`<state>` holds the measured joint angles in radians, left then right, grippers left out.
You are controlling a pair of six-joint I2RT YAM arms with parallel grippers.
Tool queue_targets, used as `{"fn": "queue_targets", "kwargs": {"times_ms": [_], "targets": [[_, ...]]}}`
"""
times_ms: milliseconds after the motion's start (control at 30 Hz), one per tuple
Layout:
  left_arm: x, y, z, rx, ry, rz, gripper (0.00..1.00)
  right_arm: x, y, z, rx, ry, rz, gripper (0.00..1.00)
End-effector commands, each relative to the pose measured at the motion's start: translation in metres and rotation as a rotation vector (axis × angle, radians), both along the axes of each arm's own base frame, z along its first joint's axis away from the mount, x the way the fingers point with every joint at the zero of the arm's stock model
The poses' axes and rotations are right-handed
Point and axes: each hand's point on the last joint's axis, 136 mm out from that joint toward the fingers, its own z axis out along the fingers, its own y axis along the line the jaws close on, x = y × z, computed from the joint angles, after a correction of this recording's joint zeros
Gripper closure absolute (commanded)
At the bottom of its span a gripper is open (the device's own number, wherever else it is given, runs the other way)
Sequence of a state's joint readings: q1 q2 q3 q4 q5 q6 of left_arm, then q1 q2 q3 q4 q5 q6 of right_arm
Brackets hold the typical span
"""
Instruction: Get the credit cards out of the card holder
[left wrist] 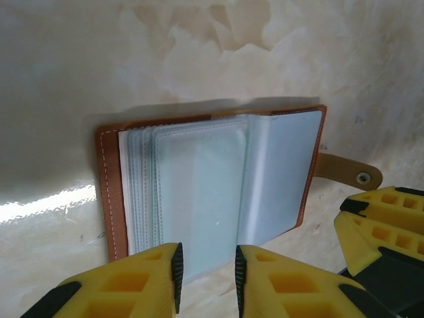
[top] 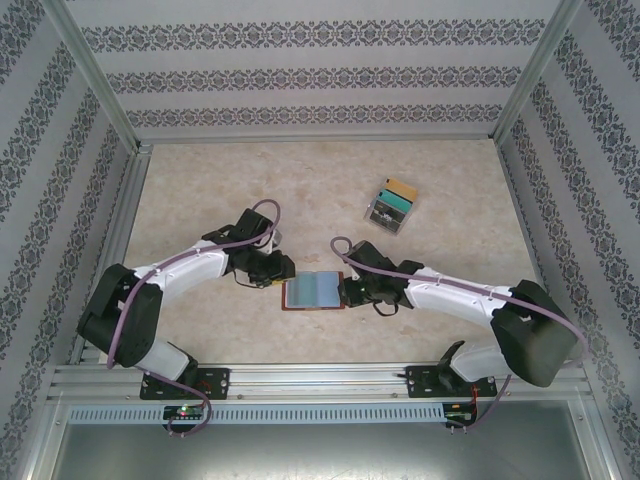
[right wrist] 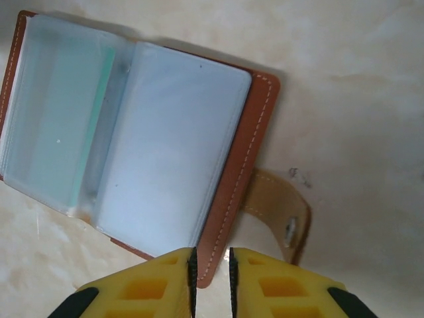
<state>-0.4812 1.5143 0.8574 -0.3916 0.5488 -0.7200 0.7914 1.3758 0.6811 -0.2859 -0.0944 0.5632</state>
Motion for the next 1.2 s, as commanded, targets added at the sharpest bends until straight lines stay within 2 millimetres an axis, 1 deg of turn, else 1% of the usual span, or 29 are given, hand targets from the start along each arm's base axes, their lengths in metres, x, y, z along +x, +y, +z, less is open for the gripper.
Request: {"fn": "queue_targets", "kwargs": {"times_ms": [0, 133, 300, 433, 600, 867, 1000, 1167], "targets": [[-0.004, -0.006, -0.006, -0.014, 0.007, -0.011, 0.71, 0.009, 0.009, -0.001, 0.031, -0.017, -0.065, 0.75], [-0.007, -0.007, -0.011, -0.006, 0.015, -0.017, 0.71, 0.013, 0.013, -0.01, 0.021, -0.001, -0.073, 0.74], [-0.01, -0.008, -0.015, -0.006, 0.021, -0.025, 0.7, 0.013, 0.016, -0.024, 0.003, 0.034, -0.082, 0.75], [-0.011, -0.01, -0.021, -0.001, 0.028, -0.033, 0.7, 0.012, 0.018, -0.031, 0.005, 0.053, -0.084, 0.78], [-0.013, -0.009, -0.029, 0.013, 0.043, -0.034, 0.7, 0.009, 0.021, -0.035, 0.005, 0.067, -0.079, 0.8], [-0.013, 0.006, -0.036, 0.1, 0.042, -0.003, 0.71, 0.006, 0.02, -0.037, 0.004, 0.074, -0.08, 0.81], [-0.015, 0.008, -0.042, 0.118, 0.064, -0.003, 0.71, 0.006, 0.02, -0.037, 0.002, 0.074, -0.081, 0.81], [-0.017, 0.01, -0.046, 0.131, 0.076, -0.002, 0.71, 0.006, 0.021, -0.037, 0.003, 0.077, -0.078, 0.81]]}}
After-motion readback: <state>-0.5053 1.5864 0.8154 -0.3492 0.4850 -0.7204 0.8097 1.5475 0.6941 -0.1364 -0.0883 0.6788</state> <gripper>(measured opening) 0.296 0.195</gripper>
